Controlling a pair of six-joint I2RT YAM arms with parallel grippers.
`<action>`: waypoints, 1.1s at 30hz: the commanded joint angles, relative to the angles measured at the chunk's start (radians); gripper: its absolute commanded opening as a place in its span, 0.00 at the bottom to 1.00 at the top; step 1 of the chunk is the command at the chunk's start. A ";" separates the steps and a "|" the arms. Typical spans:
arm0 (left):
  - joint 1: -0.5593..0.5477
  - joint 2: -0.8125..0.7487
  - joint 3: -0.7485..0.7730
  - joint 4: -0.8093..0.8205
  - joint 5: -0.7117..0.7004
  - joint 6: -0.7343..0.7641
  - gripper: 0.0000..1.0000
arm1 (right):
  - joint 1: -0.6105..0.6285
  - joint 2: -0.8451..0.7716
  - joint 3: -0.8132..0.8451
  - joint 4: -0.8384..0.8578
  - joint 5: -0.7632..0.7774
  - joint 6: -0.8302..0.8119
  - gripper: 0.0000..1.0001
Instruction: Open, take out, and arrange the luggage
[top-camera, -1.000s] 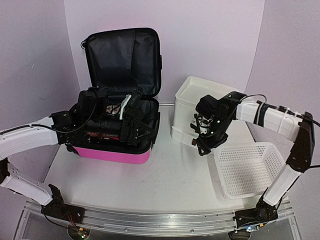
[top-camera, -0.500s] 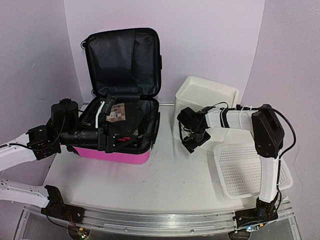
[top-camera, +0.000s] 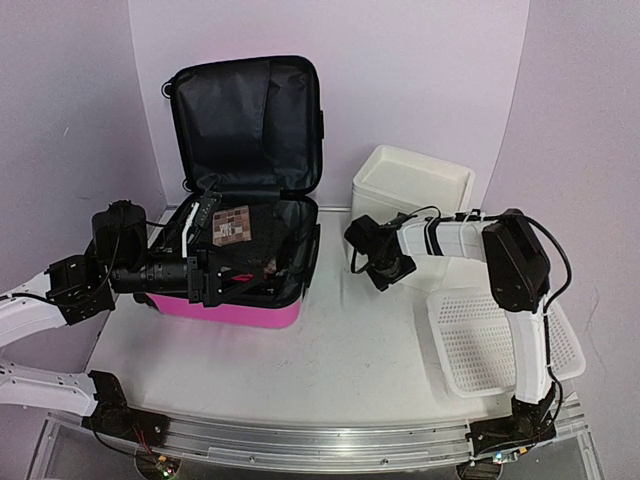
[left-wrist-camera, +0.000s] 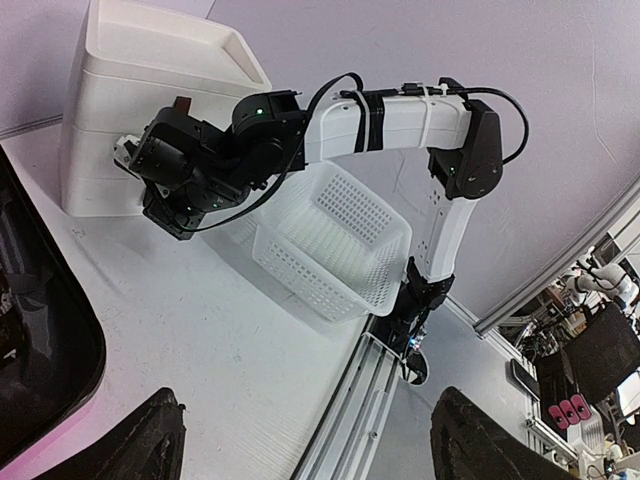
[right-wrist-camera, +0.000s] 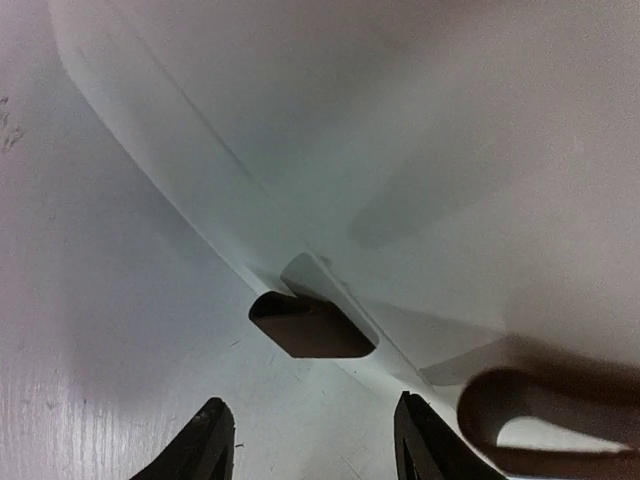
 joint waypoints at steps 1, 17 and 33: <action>-0.003 -0.021 0.001 0.021 0.007 0.016 0.85 | -0.017 0.028 0.054 0.034 0.132 0.336 0.55; -0.003 -0.131 -0.043 0.005 -0.011 0.008 0.86 | -0.016 0.142 0.144 0.079 0.186 0.771 0.52; -0.003 -0.170 -0.056 -0.005 -0.020 0.020 0.86 | -0.017 0.223 0.189 0.195 0.339 0.536 0.50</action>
